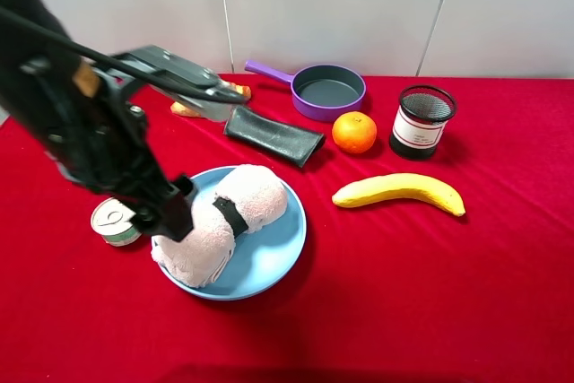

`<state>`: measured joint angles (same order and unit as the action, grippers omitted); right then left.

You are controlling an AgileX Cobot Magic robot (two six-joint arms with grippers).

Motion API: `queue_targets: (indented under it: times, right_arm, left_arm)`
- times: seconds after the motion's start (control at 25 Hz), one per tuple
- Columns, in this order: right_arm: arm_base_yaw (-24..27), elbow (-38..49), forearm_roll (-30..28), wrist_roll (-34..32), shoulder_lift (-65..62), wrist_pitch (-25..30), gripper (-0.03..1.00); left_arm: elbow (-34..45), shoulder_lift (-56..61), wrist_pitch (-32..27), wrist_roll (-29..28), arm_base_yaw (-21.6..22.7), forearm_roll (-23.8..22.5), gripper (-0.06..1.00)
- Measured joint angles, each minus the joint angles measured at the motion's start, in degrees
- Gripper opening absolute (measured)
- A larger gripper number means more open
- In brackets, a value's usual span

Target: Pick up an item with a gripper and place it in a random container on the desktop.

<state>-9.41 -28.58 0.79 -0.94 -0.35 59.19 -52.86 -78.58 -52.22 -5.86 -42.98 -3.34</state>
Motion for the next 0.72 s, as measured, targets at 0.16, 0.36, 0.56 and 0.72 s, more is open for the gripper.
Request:
queue_targets:
  times: [0.16, 0.36, 0.56, 0.72]
  right_arm:
    - [0.0, 0.0, 0.0, 0.0, 0.0, 0.0, 0.69]
    - [0.0, 0.0, 0.0, 0.0, 0.0, 0.0, 0.69]
    - [0.0, 0.0, 0.0, 0.0, 0.0, 0.0, 0.69]
    - [0.0, 0.0, 0.0, 0.0, 0.0, 0.0, 0.69]
  left_arm:
    - [0.9, 4.8, -5.6, -0.7, 0.0, 0.0, 0.99]
    - [3.5, 9.9, -12.1, -2.0, 0.0, 0.0, 0.99]
    - [8.6, 14.2, -13.9, -2.3, 0.0, 0.0, 0.99]
    - [12.7, 17.8, -14.1, -2.3, 0.0, 0.0, 0.99]
